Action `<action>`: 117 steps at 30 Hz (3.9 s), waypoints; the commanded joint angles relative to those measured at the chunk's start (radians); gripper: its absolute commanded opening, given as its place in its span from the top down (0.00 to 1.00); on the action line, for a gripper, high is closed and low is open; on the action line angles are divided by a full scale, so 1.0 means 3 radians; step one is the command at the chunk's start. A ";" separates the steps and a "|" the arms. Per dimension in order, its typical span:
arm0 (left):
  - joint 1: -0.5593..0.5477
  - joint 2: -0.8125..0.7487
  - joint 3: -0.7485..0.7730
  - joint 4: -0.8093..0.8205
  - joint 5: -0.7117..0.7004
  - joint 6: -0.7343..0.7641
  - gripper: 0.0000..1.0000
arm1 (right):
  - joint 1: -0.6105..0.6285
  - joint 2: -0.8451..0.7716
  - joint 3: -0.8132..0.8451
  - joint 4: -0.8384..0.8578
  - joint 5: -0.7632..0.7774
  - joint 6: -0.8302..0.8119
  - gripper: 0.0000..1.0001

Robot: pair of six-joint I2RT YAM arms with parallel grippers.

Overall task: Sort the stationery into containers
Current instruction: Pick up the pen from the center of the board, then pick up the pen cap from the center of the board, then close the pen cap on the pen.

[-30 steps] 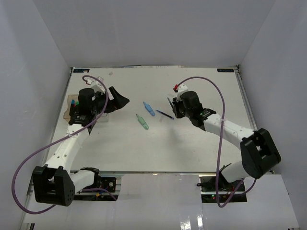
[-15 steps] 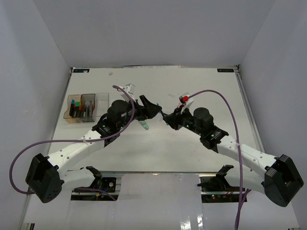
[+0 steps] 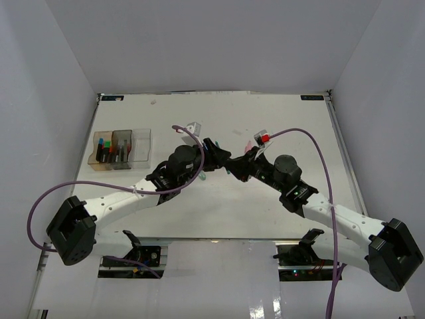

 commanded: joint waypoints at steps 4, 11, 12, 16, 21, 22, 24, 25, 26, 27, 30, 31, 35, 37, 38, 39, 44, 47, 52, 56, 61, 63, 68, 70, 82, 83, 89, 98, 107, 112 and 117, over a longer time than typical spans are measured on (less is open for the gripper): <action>-0.0106 -0.0004 0.0074 0.0204 -0.0103 -0.0007 0.57 | 0.0016 -0.0096 -0.0083 0.0441 -0.0018 0.0151 0.80; -0.0117 0.0002 0.0099 0.0123 -0.0149 0.0125 0.76 | 0.0021 -0.0025 -0.0037 0.0324 0.0008 0.0060 0.68; -0.0117 -0.0034 0.0114 0.0062 -0.0210 0.0222 0.77 | 0.0016 -0.0019 -0.0027 0.0227 0.0064 0.0034 0.65; -0.0066 -0.0121 0.0165 -0.0148 -0.0328 0.0468 0.80 | 0.0016 0.0026 -0.0001 0.0022 0.0197 -0.0083 0.38; 0.0373 -0.0228 0.0176 -0.0516 -0.0145 0.0780 0.82 | 0.0016 0.0180 0.0157 -0.0336 0.0376 -0.0380 0.09; 0.0481 -0.0259 0.0191 -0.0582 0.0018 0.0876 0.82 | 0.0016 0.0276 0.0263 -0.0514 0.0401 -0.0421 0.07; 0.0847 -0.0285 0.0222 -0.0776 0.0218 0.0994 0.82 | 0.0016 0.0389 0.0366 -0.0658 0.0503 -0.0518 0.07; 0.0941 -0.0305 0.0242 -0.0858 0.0330 0.1071 0.82 | 0.0011 0.0521 0.0412 -0.0714 0.0544 -0.0544 0.07; 0.1154 -0.0346 0.0364 -0.1107 0.0342 0.1365 0.82 | 0.0001 0.0755 0.0605 -0.0993 0.0681 -0.0559 0.02; 0.1157 -0.0351 0.0431 -0.1110 0.0342 0.1454 0.82 | 0.0001 0.0758 0.0607 -0.0996 0.0683 -0.0559 0.02; 0.1335 -0.0361 0.0676 -0.1487 0.0392 0.1745 0.82 | -0.0004 0.1120 0.0995 -0.1403 0.0749 -0.0585 0.02; 0.1356 -0.0372 0.0697 -0.1529 0.0393 0.1807 0.82 | -0.0004 0.1217 0.1188 -0.1481 0.0739 -0.0590 0.01; 0.1504 -0.0453 0.0616 -0.1621 0.0362 0.1982 0.82 | -0.0004 0.1717 0.1567 -0.1722 0.1004 -0.0422 0.10; 0.1576 -0.0525 0.0473 -0.1606 0.0418 0.1992 0.82 | -0.0004 0.1988 0.1843 -0.1991 0.1254 -0.0258 0.17; 0.1596 -0.0545 0.0427 -0.1596 0.0449 0.1997 0.82 | -0.0004 0.2076 0.1931 -0.2074 0.1331 -0.0202 0.19; 0.1612 -0.0556 0.0391 -0.1580 0.0474 0.1997 0.82 | -0.0004 0.2158 0.2012 -0.2151 0.1393 -0.0095 0.21; 0.1617 -0.0561 0.0283 -0.1601 0.0480 0.2079 0.82 | -0.0009 0.2572 0.2345 -0.2489 0.1720 0.0197 0.32; 0.1622 -0.0591 0.0263 -0.1565 0.0642 0.2099 0.81 | -0.0004 0.2731 0.2453 -0.2560 0.1838 0.0325 0.35; 0.1622 -0.0643 0.0242 -0.1560 0.0699 0.2140 0.81 | -0.0004 0.2976 0.2683 -0.2750 0.1915 0.0529 0.42; 0.1622 -0.0673 0.0232 -0.1545 0.0761 0.2161 0.80 | -0.0004 0.3064 0.2704 -0.2786 0.1900 0.0617 0.46; 0.1622 -0.0694 0.0232 -0.1539 0.0822 0.2191 0.80 | 0.0001 0.3176 0.2734 -0.2786 0.1874 0.0653 0.51; 0.1622 -0.0699 0.0222 -0.1534 0.0822 0.2202 0.80 | -0.0004 0.3197 0.2739 -0.2786 0.1849 0.0663 0.53; 0.1622 -0.0699 0.0217 -0.1519 0.0884 0.2232 0.80 | 0.0001 0.3207 0.2729 -0.2786 0.1828 0.0668 0.58; 0.1622 -0.0699 0.0206 -0.1514 0.0889 0.2243 0.80 | 0.0001 0.3192 0.2709 -0.2791 0.1833 0.0668 0.61; 0.1622 -0.0745 0.0160 -0.1442 0.1200 0.2294 0.80 | 0.0057 0.2763 0.2270 -0.2393 0.1787 0.0515 0.83; 0.1622 -0.0750 0.0150 -0.1407 0.1358 0.2304 0.80 | 0.0067 0.2671 0.2208 -0.2316 0.1752 0.0413 0.83; 0.1617 -0.0776 0.0074 -0.1284 0.2105 0.2462 0.80 | 0.0180 0.1879 0.1768 -0.1738 0.1604 -0.0088 0.84; 0.1617 -0.0776 -0.0039 -0.1003 0.3113 0.2503 0.80 | 0.0190 0.0912 0.1425 -0.0521 0.0679 -0.0661 0.82; 0.1617 -0.0796 -0.0100 -0.0844 0.3307 0.2412 0.80 | 0.0211 0.0885 0.1481 0.0460 0.0059 -0.0457 0.86; 0.1617 -0.0817 -0.0177 -0.0609 0.3420 0.2284 0.80 | 0.0262 0.1008 0.1517 0.0798 -0.0181 -0.0334 0.87; 0.1617 -0.0822 -0.0233 -0.0441 0.3522 0.2176 0.80 | 0.0303 0.1131 0.1492 0.1079 -0.0365 -0.0191 0.87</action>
